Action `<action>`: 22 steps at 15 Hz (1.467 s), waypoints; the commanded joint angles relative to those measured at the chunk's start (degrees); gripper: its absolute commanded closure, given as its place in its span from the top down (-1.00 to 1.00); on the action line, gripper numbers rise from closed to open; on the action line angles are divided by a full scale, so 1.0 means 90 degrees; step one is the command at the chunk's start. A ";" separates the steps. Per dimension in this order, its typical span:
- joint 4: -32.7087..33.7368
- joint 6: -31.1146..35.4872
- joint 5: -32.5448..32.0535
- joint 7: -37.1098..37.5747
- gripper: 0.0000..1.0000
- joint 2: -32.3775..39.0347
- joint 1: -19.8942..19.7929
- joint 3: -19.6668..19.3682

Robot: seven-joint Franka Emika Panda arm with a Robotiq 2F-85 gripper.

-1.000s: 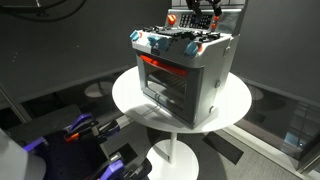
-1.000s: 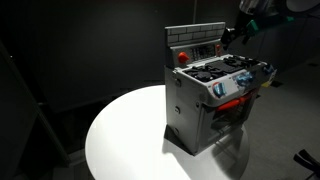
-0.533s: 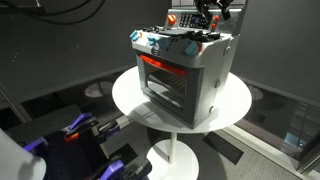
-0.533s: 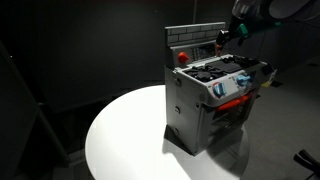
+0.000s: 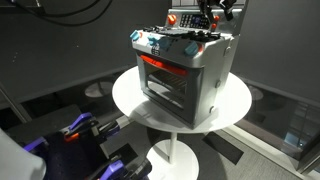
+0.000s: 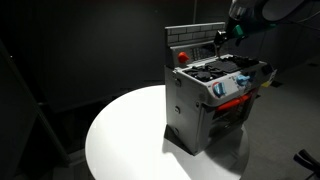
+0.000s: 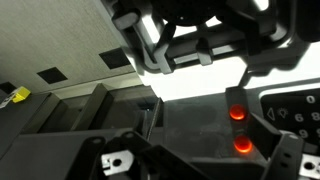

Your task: Push the top right orange button on the cooker

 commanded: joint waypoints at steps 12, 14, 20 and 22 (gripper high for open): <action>0.0058 -0.0553 0.0079 0.0054 1.00 -0.0130 0.0192 -0.0092; 0.0054 -0.0605 0.0083 0.0056 1.00 -0.0156 0.0201 -0.0084; 0.0098 -0.0564 0.0011 0.0099 1.00 -0.0221 0.0193 -0.0085; 0.0125 -0.0567 -0.0003 0.0108 1.00 -0.0214 0.0186 -0.0088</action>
